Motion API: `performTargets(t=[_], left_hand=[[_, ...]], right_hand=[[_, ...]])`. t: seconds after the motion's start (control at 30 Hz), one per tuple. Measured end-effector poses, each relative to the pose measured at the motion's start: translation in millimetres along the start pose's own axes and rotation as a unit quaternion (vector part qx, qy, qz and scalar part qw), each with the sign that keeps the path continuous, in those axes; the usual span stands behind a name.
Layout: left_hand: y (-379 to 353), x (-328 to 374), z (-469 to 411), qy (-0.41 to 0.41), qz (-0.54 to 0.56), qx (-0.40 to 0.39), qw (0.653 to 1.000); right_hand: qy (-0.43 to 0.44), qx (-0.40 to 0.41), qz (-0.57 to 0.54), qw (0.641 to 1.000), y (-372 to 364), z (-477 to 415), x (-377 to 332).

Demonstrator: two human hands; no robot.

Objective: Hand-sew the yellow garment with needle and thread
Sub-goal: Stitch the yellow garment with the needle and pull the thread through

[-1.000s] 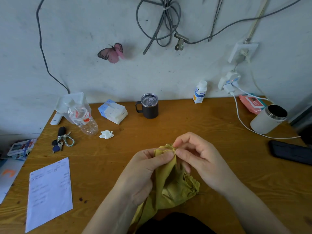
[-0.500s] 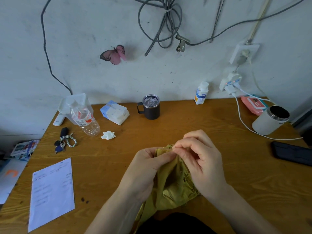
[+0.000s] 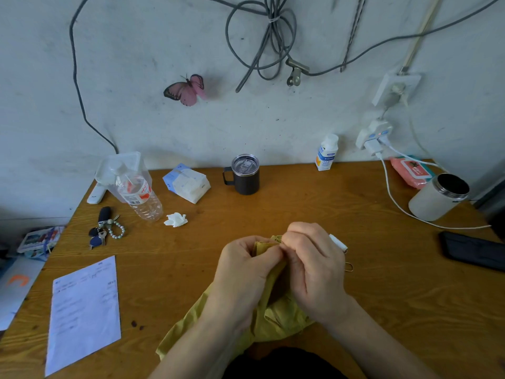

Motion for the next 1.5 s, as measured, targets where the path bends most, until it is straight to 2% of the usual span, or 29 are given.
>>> performTargets(t=[0.17, 0.23, 0.3, 0.37, 0.47, 0.53, 0.6, 0.67, 1.07, 1.5], left_hand=[[-4.2, -5.1, 0.4, 0.007, 0.010, 0.006, 1.000], [-5.5, -6.3, 1.3, 0.013, 0.037, 0.005, 0.999], [-4.7, -4.8, 0.5, 0.018, 0.068, 0.005, 0.998], [-0.2, -4.6, -1.0, 0.021, 0.079, 0.006, 0.997], [4.6, -6.2, -3.3, 0.026, 0.084, -0.007, 0.996], [9.1, -6.0, -4.0, 0.023, 0.094, -0.002, 0.995], [14.9, -4.2, -5.7, 0.016, 0.104, 0.009, 0.994], [21.5, -0.7, -7.5, 0.007, 0.118, 0.021, 0.993], [59.1, 4.9, -17.8, -0.024, 0.160, 0.077, 0.984], [77.1, 2.0, -23.5, -0.028, 0.160, 0.112, 0.980]], right_hand=[[-0.027, 0.014, -0.075, 0.997, 3.1, -5.0, -2.9], [-0.074, 0.008, -0.112, 0.991, 3.2, -10.4, 1.9], [-0.160, -0.017, -0.174, 0.972, 1.0, -14.9, 13.2], [-0.271, -0.068, -0.295, 0.914, -6.2, -14.6, 25.3], [-0.408, -0.122, -0.475, 0.770, -18.8, -7.4, 37.6], [-0.466, -0.118, -0.538, 0.692, -21.3, -3.7, 46.6], [-0.496, -0.094, -0.570, 0.648, -18.1, -3.1, 56.4], [-0.505, -0.062, -0.593, 0.624, -11.0, -4.1, 67.7], [-0.577, 0.076, -0.596, 0.554, 25.3, 14.4, 130.2], [-0.590, 0.124, -0.567, 0.561, 46.7, 29.1, 152.3]])
Point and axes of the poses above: each hand's wrist, its own z-axis away from the middle knuckle, its own y-axis out of the back of the hand, x = y × z, the point moved 8 cm from there along -z, towards the middle knuckle, and after that the axes turned 11 degrees about -y, right-handed, at the moved point
